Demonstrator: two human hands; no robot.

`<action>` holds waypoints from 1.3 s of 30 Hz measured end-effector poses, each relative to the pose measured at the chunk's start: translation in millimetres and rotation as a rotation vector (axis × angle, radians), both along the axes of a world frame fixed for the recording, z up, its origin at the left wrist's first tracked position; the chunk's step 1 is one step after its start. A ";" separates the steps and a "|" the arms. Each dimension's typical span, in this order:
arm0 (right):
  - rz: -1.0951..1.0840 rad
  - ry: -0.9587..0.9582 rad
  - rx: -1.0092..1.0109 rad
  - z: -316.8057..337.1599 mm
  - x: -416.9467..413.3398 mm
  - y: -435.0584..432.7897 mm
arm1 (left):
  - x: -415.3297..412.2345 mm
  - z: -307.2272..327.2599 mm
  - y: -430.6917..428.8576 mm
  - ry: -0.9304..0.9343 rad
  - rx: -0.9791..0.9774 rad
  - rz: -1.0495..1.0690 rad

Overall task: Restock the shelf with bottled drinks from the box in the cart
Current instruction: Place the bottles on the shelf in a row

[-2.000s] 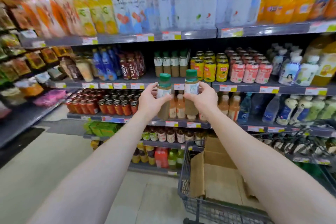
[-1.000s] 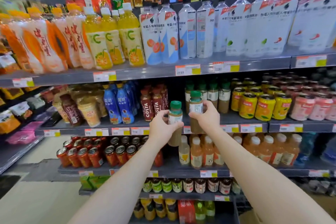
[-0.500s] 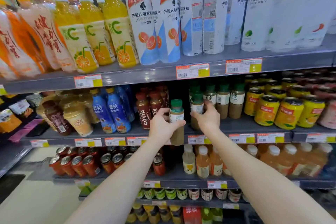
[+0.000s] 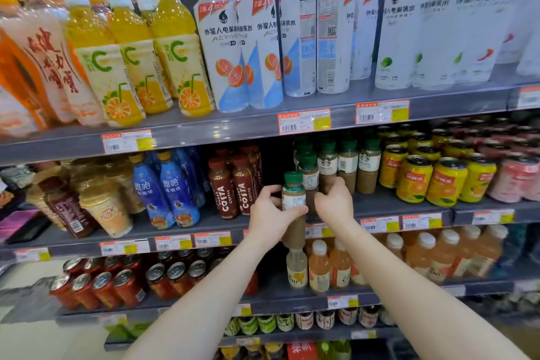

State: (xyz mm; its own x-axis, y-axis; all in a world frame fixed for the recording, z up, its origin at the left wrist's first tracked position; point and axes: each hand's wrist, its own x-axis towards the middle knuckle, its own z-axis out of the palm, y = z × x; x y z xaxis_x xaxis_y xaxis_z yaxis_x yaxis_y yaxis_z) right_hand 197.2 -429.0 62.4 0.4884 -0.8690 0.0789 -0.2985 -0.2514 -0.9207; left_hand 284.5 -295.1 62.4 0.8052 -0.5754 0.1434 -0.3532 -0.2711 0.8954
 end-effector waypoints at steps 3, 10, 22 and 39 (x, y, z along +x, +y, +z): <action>0.165 -0.017 0.076 -4.9 -13.7 -2.0 | -8.9 0.4 -11.8 0.016 -0.015 -0.054; 0.573 -0.090 0.265 12.9 -65.9 -31.1 | -25.9 8.0 -44.5 0.094 -0.087 -0.139; 0.169 -0.171 -0.204 -4.8 -53.3 -43.2 | -44.8 21.4 -75.0 -0.034 -0.105 -0.012; 0.113 -0.135 -0.161 -32.5 -15.3 -66.8 | -56.8 -9.9 -96.5 -0.110 0.047 -0.027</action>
